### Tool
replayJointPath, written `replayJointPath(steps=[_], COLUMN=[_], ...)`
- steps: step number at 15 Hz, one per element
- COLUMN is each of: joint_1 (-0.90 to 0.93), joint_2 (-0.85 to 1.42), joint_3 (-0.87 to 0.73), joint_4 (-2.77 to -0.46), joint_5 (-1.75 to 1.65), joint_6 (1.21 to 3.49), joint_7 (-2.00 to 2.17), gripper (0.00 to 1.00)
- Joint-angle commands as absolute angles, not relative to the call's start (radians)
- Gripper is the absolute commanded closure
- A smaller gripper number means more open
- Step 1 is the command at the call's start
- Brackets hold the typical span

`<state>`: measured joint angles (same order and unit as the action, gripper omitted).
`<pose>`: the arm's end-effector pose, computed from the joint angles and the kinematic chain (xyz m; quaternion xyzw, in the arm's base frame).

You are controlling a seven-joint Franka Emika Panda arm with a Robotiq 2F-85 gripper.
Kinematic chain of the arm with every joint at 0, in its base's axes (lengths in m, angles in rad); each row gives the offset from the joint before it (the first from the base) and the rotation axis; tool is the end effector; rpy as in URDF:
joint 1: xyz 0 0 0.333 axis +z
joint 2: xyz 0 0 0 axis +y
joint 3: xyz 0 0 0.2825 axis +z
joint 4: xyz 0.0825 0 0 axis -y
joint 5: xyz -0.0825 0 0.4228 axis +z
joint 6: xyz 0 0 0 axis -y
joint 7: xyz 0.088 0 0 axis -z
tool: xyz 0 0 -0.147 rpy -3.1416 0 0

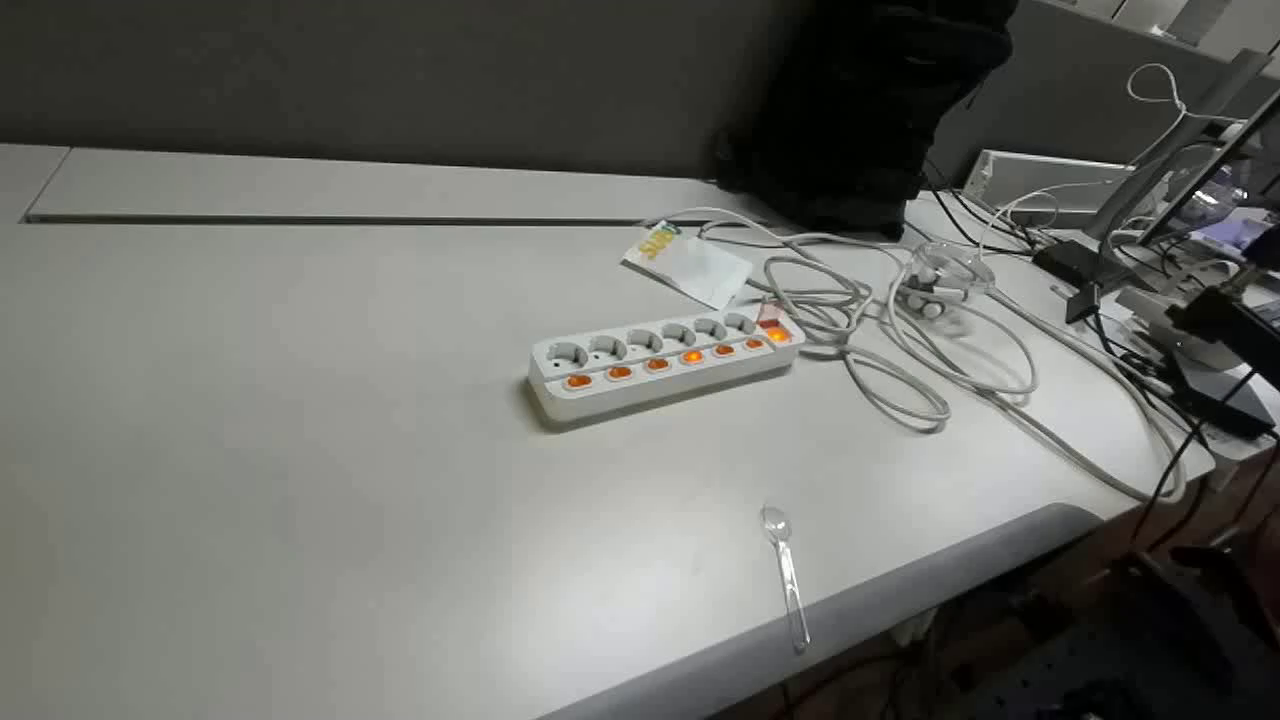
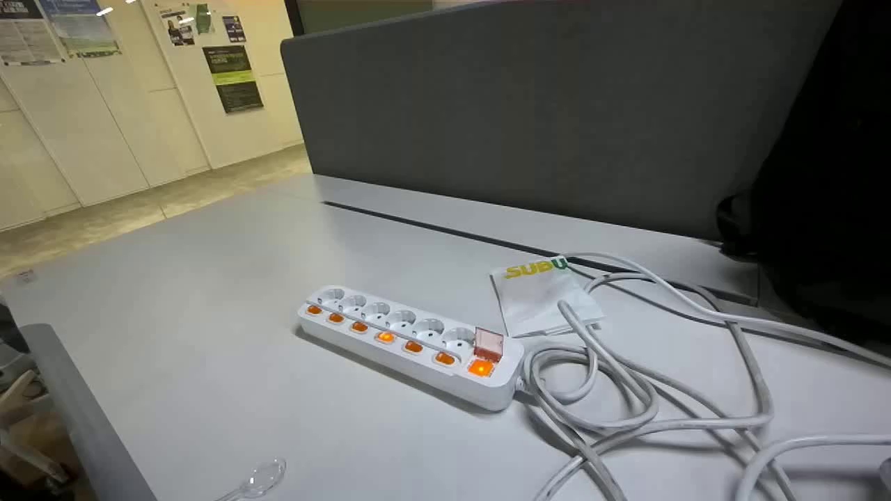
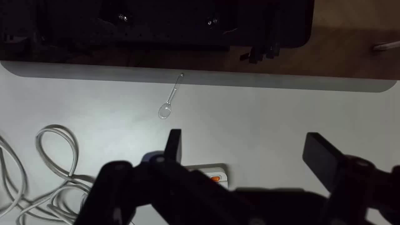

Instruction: Turn off the fourth switch from the left

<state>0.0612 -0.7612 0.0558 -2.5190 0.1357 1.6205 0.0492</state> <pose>0.3588 0.0601 0.4394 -0.9963 -0.0168 0.0721 0.0428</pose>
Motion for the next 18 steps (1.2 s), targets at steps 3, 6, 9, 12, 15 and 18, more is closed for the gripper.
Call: replayJointPath(steps=[3, 6, 9, 12, 15, 18], joint_1=[0.057, 0.057, 0.057, 0.057, 0.013, -0.027], joint_2=[-0.761, -0.761, -0.761, -0.761, -0.748, -0.705], joint_3=[0.059, 0.059, 0.059, 0.059, 0.072, 0.064], joint_4=[-2.517, -2.517, -2.517, -2.517, -2.526, -2.542], joint_5=[0.137, 0.137, 0.137, 0.137, 0.099, 0.056], joint_6=[1.619, 1.619, 1.619, 1.619, 1.763, 1.985], joint_7=[0.047, 0.047, 0.047, 0.047, 0.093, 0.102], gripper=[0.00, 0.00, 0.00, 0.00, 0.00, 0.00])
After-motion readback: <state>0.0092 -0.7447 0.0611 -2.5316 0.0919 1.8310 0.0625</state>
